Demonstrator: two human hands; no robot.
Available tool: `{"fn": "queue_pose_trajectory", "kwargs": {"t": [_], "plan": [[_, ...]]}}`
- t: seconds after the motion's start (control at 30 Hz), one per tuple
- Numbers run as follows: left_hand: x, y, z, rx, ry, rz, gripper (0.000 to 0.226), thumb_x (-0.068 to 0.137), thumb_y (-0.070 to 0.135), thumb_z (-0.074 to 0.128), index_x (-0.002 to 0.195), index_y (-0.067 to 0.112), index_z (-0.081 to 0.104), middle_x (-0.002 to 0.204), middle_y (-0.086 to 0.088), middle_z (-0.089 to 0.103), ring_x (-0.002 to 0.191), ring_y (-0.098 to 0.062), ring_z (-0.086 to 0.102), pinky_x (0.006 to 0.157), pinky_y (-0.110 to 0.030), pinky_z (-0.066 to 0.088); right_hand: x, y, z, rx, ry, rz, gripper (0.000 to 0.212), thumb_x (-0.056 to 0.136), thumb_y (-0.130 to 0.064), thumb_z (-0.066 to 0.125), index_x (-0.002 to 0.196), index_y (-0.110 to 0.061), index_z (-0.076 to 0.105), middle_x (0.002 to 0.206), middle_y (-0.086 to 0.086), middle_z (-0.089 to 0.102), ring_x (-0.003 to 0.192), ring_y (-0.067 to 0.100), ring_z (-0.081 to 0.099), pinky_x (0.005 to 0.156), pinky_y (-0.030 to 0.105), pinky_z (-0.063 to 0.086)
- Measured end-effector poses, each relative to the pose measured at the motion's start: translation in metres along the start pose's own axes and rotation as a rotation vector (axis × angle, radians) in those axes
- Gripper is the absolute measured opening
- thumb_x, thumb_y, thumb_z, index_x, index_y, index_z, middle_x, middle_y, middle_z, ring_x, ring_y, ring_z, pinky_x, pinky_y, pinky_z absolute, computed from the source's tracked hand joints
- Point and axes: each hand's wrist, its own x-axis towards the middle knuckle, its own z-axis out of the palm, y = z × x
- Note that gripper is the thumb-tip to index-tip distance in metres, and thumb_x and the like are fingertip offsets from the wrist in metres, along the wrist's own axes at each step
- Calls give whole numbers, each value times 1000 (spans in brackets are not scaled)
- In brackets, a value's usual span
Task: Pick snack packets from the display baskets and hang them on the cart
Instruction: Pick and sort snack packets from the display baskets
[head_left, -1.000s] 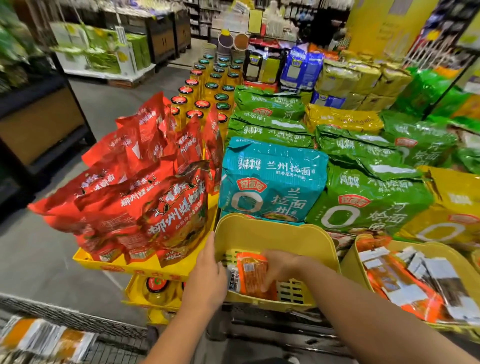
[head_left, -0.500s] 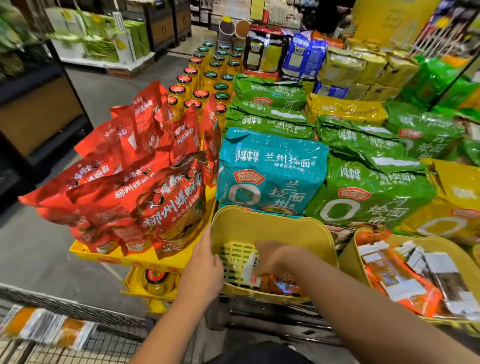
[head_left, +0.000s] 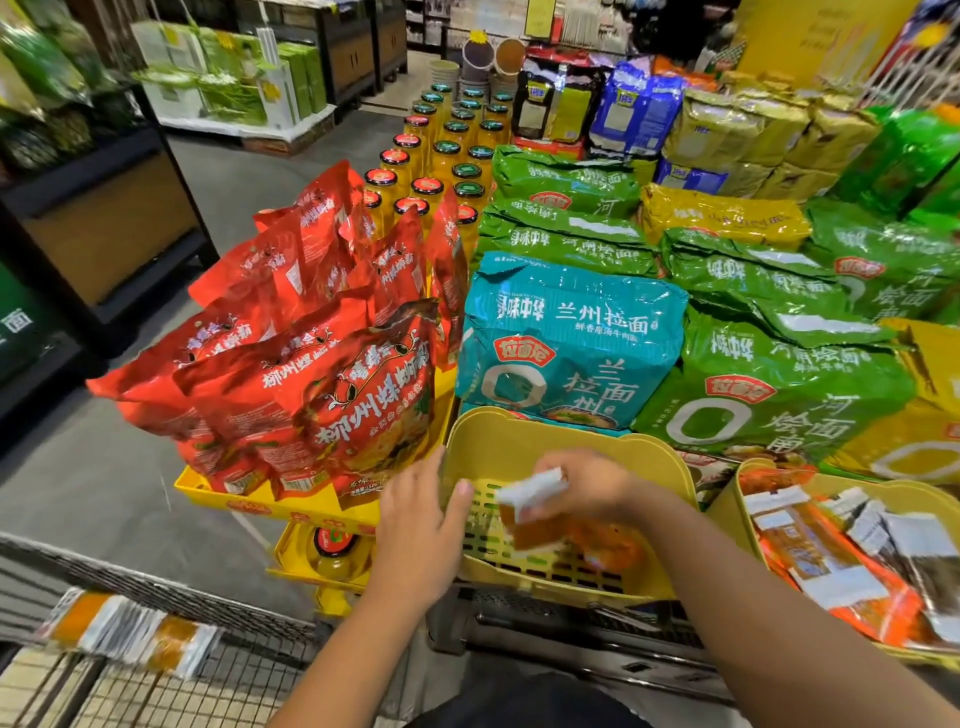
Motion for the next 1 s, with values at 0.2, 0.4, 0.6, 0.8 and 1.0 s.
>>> {"fn": "queue_pose_trajectory", "kwargs": {"t": [0.2, 0.4, 0.6, 0.8, 1.0], "plan": [[8, 21, -31, -173, 11, 175, 75, 84, 75, 45, 145, 31, 49, 140, 23, 49, 134, -2, 40, 112, -29, 31, -42, -17, -26, 635, 186, -125, 25, 86, -19, 79, 108, -13, 69, 101, 8, 77, 95, 27, 74, 87, 47, 58], [24, 57, -33, -529, -399, 111, 79, 66, 46, 87, 138, 36, 54, 128, 9, 68, 116, -13, 66, 98, -40, 54, -53, -39, -27, 915, 175, -256, 41, 79, -23, 78, 115, -8, 66, 112, 16, 74, 104, 35, 71, 95, 56, 54], [23, 53, -36, -854, -349, -54, 58, 71, 7, 83, 123, 12, 60, 110, -8, 77, 103, -31, 72, 78, -33, 59, -42, -19, -31, 539, 204, 146, 70, 90, -75, 42, 88, -11, 71, 73, 5, 73, 68, 21, 72, 67, 32, 58], [14, 43, -46, -1093, -325, -110, 52, 71, 13, 82, 120, 17, 67, 116, -17, 74, 100, -30, 73, 79, -36, 61, -8, 18, 3, -375, -197, 499, 42, 93, -41, 66, 121, -10, 60, 118, 9, 64, 104, 26, 63, 89, 37, 56], [5, 36, -47, -1241, -246, -181, 51, 75, 13, 75, 125, 12, 64, 118, -19, 72, 98, -29, 73, 84, -43, 62, 18, 38, 24, -370, -175, 522, 54, 91, -47, 70, 129, -11, 61, 123, 8, 67, 102, 22, 64, 80, 28, 53]]}}
